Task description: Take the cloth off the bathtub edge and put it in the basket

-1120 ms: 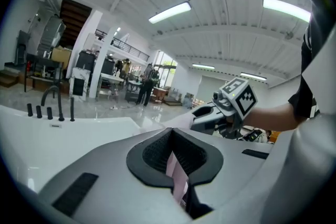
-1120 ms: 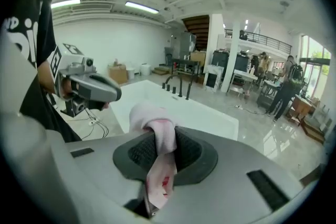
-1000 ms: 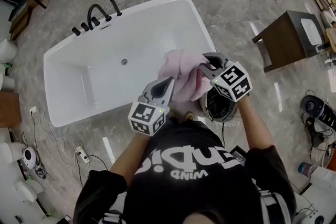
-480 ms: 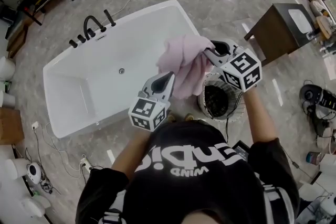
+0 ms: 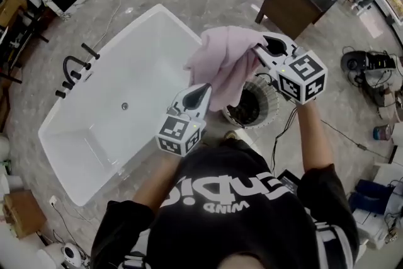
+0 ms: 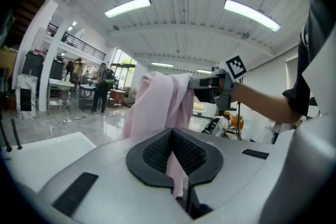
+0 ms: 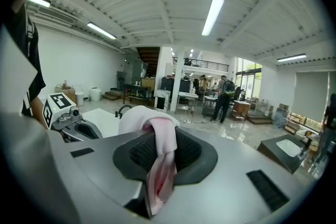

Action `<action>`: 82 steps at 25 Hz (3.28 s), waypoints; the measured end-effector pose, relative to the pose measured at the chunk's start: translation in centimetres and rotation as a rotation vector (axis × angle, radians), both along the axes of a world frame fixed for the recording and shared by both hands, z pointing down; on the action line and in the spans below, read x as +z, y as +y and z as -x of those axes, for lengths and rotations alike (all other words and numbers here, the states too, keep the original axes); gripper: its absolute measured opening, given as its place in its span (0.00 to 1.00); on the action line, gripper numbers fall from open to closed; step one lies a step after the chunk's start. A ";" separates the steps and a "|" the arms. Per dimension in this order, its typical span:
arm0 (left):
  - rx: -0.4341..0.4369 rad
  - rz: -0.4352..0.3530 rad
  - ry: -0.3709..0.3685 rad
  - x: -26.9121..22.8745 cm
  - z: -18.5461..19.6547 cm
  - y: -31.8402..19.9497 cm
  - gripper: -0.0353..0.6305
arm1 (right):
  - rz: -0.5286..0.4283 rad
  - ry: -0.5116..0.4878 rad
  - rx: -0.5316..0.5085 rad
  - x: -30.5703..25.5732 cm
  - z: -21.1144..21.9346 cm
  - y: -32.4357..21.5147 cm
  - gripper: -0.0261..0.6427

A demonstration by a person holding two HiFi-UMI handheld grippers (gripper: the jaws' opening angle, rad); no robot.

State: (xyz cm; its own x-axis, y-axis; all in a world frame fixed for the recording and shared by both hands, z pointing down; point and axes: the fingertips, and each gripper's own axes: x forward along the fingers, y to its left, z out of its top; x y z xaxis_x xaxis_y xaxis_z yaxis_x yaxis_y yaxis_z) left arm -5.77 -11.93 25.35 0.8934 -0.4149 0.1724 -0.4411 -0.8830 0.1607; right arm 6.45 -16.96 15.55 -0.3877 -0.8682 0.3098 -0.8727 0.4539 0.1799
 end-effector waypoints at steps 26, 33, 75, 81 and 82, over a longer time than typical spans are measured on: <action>0.422 0.027 -0.065 2.0 -25.5 7.6 0.07 | 0.033 -0.098 0.500 3.5 -26.6 13.7 0.13; 0.461 0.058 -0.086 3.4 -26.9 6.8 0.07 | 0.045 -0.133 0.530 5.4 -27.1 12.9 0.13; 0.348 0.293 -0.298 38.8 -30.1 -2.4 0.07 | 0.540 -0.253 0.512 57.9 -21.4 9.6 0.13; 0.346 0.289 -0.302 39.5 -29.6 -1.9 0.07 | 0.649 -0.235 0.525 64.9 -21.1 9.6 0.13; 0.346 0.288 -0.305 39.6 -29.5 -1.8 0.07 | 0.670 -0.234 0.527 66.0 -21.1 9.6 0.13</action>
State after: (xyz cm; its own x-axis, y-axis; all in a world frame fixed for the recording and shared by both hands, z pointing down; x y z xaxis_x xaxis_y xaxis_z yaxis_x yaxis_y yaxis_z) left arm 23.73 -13.69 64.99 0.8612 -0.0033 0.5082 -0.1971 -0.9239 0.3279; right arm 27.53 -7.36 81.53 -0.1058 -0.6159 0.7807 -0.9794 -0.0714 -0.1890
